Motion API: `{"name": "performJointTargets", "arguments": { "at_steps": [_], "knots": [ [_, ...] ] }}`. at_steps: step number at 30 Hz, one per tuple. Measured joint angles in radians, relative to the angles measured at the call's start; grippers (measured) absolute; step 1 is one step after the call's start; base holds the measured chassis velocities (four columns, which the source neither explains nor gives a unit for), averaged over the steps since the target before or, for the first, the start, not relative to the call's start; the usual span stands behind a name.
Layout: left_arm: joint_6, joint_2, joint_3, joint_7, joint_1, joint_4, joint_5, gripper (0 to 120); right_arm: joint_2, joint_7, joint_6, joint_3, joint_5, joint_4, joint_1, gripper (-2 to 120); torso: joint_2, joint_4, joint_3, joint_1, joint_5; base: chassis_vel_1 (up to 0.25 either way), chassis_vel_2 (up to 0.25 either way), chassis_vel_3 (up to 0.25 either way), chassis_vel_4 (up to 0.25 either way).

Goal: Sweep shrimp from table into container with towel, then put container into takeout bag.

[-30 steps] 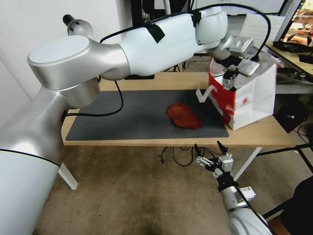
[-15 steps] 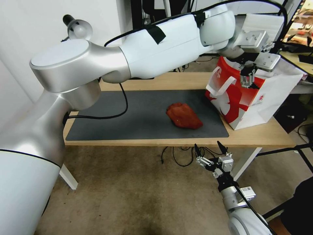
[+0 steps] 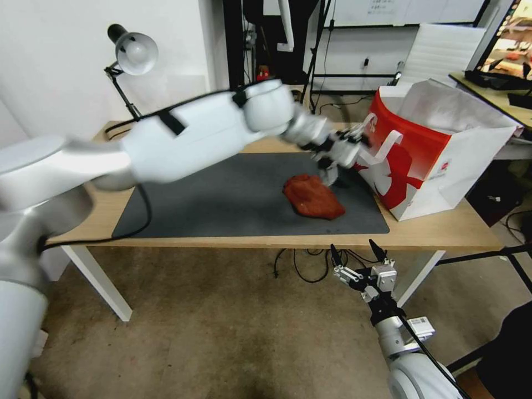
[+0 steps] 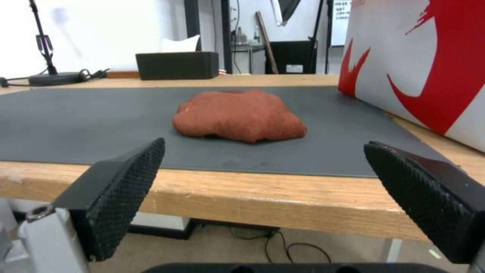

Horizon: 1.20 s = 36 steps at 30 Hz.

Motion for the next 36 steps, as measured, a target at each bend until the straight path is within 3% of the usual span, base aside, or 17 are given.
{"name": "performJointTargets", "arguments": {
  "at_steps": [5, 8, 9, 12, 13, 14, 16, 17, 19, 21, 22, 24, 26, 28, 30, 31, 36],
  "knots": [
    [0.071, 0.111, -0.060, -0.036, 0.064, -0.060, -0.033, 100, 0.000, 0.000, 0.000, 0.000, 0.000, 0.000, 0.000, 100, 0.000, -0.0004, 0.000, 0.000, 0.0003, 0.000, 0.000, 0.000, 0.000],
    [0.171, 0.249, -0.115, -0.170, 0.147, -0.128, -0.108, 100, 0.000, 0.000, 0.000, 0.000, 0.000, 0.000, 0.000, 100, 0.000, 0.0002, 0.000, 0.000, 0.0004, 0.000, 0.000, 0.000, 0.000],
    [0.171, 0.249, -0.115, -0.170, 0.147, -0.128, -0.108, 100, 0.000, 0.000, 0.000, 0.000, 0.000, 0.000, 0.000, 100, 0.000, 0.0002, 0.000, 0.000, 0.0004, 0.000, 0.000, 0.000, 0.000],
    [0.267, 0.378, -0.185, -0.465, 0.282, -0.265, -0.156, 100, 0.000, 0.000, 0.000, 0.000, 0.000, 0.000, 0.000, 100, 0.000, 0.0000, 0.000, 0.000, 0.0002, 0.000, 0.000, 0.000, 0.000],
    [0.267, 0.378, -0.185, -0.465, 0.282, -0.265, -0.156, 100, 0.000, 0.000, 0.000, 0.000, 0.000, 0.000, 0.000, 100, 0.000, 0.0000, 0.000, 0.000, 0.0002, 0.000, 0.000, 0.000, 0.000],
    [0.308, 0.410, -0.216, -0.573, 0.338, -0.319, -0.192, 100, 0.000, 0.000, 0.000, 0.000, 0.000, 0.000, 0.000, 100, 0.000, 0.0002, 0.000, 0.000, 0.0005, 0.000, 0.000, 0.000, 0.000],
    [0.417, 0.473, -0.353, -0.785, 0.521, -0.427, -0.296, 100, 0.000, 0.000, 0.000, 0.000, 0.000, 0.000, 0.000, 100, 0.000, 0.0000, 0.000, 0.000, 0.0005, 0.000, 0.000, 0.000, 0.000],
    [0.417, 0.473, -0.353, -0.785, 0.521, -0.427, -0.296, 100, 0.000, 0.000, 0.000, 0.000, 0.000, 0.000, 0.000, 100, 0.000, 0.0000, 0.000, 0.000, 0.0005, 0.000, 0.000, 0.000, 0.000],
    [0.430, 0.498, -0.486, -0.846, 0.687, -0.473, -0.312, 100, 0.000, 0.000, 0.000, 0.000, 0.000, 0.000, 0.000, 100, 0.000, 0.0001, 0.000, 0.000, 0.0008, 0.000, 0.000, 0.000, 0.000],
    [0.419, 0.504, -0.634, -0.902, 0.869, -0.507, -0.316, 100, 0.000, 0.000, 0.000, 0.000, 0.000, 0.000, 0.000, 100, 0.000, 0.0002, 0.000, 0.000, 0.0000, 0.000, 0.000, 0.000, 0.000],
    [0.419, 0.504, -0.634, -0.902, 0.869, -0.507, -0.316, 100, 0.000, 0.000, 0.000, 0.000, 0.000, 0.000, 0.000, 100, 0.000, 0.0002, 0.000, 0.000, 0.0000, 0.000, 0.000, 0.000, 0.000],
    [0.405, 0.494, -0.770, -0.949, 1.043, -0.535, -0.317, 100, 0.000, 0.000, 0.000, 0.000, 0.000, 0.000, 0.000, 100, 0.000, -0.0001, 0.000, 0.000, 0.0012, 0.000, 0.000, 0.000, 0.000],
    [0.397, 0.487, -0.811, -0.961, 1.096, -0.541, -0.316, 100, 0.000, 0.000, 0.000, 0.000, 0.000, 0.000, 0.000, 100, 0.000, -0.0002, 0.000, 0.000, 0.0003, 0.000, 0.000, 0.000, 0.000],
    [0.359, 0.451, -0.941, -0.983, 1.256, -0.570, -0.295, 100, 0.000, 0.000, 0.000, 0.000, 0.000, 0.000, 0.000, 100, 0.000, 0.0001, 0.000, 0.000, 0.0011, 0.000, 0.000, 0.000, 0.000],
    [0.328, 0.412, -1.018, -0.998, 1.364, -0.592, -0.263, 100, 0.000, 0.000, 0.000, 0.000, 0.000, 0.000, 0.000, 100, 0.000, -0.0001, 0.000, 0.000, 0.0010, 0.000, 0.000, 0.000, 0.000],
    [0.328, 0.412, -1.018, -0.998, 1.364, -0.592, -0.263, 100, 0.000, 0.000, 0.000, 0.000, 0.000, 0.000, 0.000, 100, 0.000, -0.0001, 0.000, 0.000, 0.0010, 0.000, 0.000, 0.000, 0.000],
    [0.258, 0.267, -1.200, -0.997, 1.634, -0.636, -0.129, 100, 0.000, 0.000, 0.000, 0.000, 0.000, 0.000, 0.000, 100, 0.000, 0.0003, 0.000, 0.000, 0.0004, 0.000, 0.000, 0.000, 0.000]
  ]
}}
